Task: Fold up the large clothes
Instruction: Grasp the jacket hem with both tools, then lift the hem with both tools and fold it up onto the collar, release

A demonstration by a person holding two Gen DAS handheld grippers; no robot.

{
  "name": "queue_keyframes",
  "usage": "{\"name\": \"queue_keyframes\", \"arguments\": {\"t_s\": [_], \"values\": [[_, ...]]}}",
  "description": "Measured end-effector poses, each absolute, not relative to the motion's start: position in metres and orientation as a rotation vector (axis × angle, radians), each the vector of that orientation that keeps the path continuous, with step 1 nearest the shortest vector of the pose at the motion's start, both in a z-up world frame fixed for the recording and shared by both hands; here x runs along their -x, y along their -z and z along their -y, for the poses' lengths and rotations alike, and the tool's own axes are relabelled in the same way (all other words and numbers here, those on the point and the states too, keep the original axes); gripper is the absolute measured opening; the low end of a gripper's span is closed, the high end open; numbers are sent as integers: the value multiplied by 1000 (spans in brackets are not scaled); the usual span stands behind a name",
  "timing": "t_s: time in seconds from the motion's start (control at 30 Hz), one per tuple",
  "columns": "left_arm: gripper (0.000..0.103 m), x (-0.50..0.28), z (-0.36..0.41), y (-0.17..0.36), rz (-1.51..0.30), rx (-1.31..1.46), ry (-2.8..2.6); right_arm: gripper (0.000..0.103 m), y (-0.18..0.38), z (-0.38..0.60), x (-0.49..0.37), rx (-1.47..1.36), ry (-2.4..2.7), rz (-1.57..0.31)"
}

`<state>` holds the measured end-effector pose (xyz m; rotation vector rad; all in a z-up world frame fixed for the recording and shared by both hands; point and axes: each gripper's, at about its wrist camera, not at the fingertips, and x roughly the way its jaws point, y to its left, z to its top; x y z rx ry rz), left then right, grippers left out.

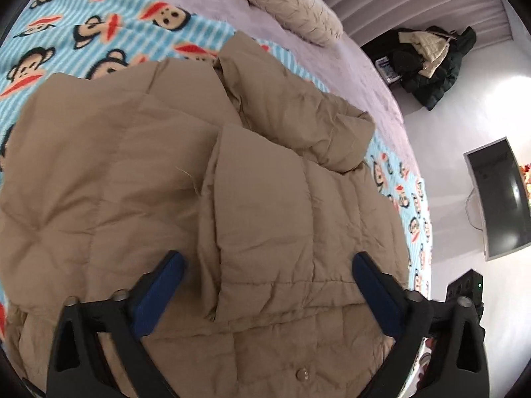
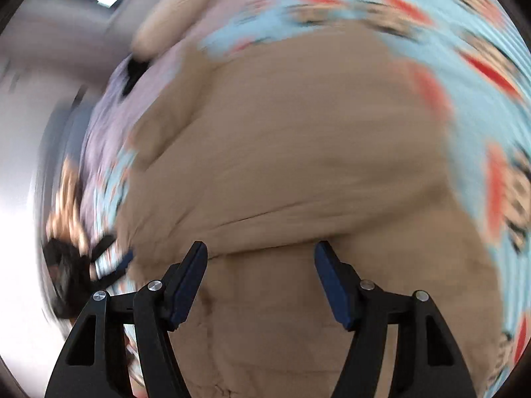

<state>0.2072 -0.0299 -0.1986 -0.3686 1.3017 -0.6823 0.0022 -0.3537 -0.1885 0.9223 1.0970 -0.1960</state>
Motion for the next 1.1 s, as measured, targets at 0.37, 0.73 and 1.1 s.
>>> {"name": "queue_keyframes", "arguments": {"t_s": [0.37, 0.73, 1.1], "values": [[12, -199, 26, 214, -1336, 155, 598, 3, 212, 393, 6, -1043, 291, -985], [28, -205, -3, 169, -1196, 26, 369, 8, 209, 399, 8, -1008, 280, -1076], [28, -205, 55, 174, -1198, -61, 509, 13, 147, 420, -29, -722, 244, -980]]}}
